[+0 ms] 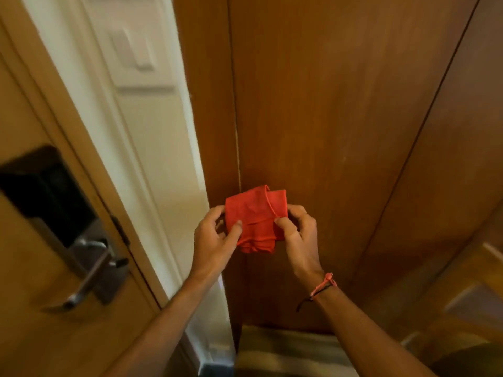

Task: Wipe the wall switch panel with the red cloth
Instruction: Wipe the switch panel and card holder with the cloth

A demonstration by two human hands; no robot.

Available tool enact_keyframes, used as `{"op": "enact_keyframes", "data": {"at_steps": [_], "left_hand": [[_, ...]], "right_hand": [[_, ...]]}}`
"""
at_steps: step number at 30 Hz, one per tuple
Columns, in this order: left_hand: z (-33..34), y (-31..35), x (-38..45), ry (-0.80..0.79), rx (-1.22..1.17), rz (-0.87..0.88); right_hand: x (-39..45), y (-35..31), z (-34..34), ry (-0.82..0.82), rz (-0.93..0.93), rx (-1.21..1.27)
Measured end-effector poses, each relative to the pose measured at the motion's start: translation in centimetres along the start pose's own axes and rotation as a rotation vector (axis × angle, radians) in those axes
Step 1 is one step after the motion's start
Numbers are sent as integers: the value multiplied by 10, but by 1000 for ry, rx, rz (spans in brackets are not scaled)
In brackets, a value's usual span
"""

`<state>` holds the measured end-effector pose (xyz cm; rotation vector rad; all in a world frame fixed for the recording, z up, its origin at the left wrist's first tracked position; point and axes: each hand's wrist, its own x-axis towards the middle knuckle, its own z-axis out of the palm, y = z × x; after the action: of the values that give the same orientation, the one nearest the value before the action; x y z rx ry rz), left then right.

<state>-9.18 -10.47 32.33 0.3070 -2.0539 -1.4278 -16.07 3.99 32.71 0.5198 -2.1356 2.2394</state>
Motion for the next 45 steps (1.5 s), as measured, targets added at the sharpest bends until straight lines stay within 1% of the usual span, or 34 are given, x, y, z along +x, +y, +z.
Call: {"op": "enact_keyframes", "data": {"at_steps": [2,6,8,10,14,16,18,21,23,25,27,28,29,30,32,33,34,36,38,41,45], "left_hand": [[-22,37,16,131,41,157],[-53,86,37,348,70,353],[-66,102,43,448,203,453],[-83,116,49,532,297,493],[-114,141,62,659,370,505],[-127,153,70,689,401,512],[-136,167,79,684,421,537],[-146,185,98,691,491,607],[-150,193,114,684,559,623],[-150,198,130,706,716,596],[-148,199,143,725,890,592],[-145,196,149,706,934,612],[-141,192,154,685,949,634],[-136,185,156,669,943,644],[-125,176,156,642,900,648],[-120,174,155,630,889,655],[-117,174,154,618,890,661],[-115,181,159,601,868,653],[-117,193,170,623,859,603],[-110,197,178,679,951,535],[-111,183,178,649,1043,599]], "right_hand": [[12,-49,16,-16,-83,42],[29,-111,45,-70,-223,69],[35,-132,61,-76,-272,95],[37,-152,79,-70,-307,136],[37,-190,116,-59,-373,181],[38,-209,130,-55,-416,198],[43,-226,141,-30,-449,213],[54,-252,151,22,-496,201],[62,-263,155,47,-533,165],[70,-271,157,61,-551,102],[80,-276,156,35,-546,-16],[83,-275,152,31,-565,-123],[89,-276,147,57,-626,-259],[94,-275,140,112,-726,-397],[108,-277,120,298,-979,-645],[119,-278,110,393,-1064,-763],[131,-279,99,470,-1102,-868],[153,-277,82,547,-1112,-1023],[171,-269,74,569,-1131,-1138],[188,-258,73,631,-1179,-1231],[195,-253,75,684,-1201,-1226]]}}
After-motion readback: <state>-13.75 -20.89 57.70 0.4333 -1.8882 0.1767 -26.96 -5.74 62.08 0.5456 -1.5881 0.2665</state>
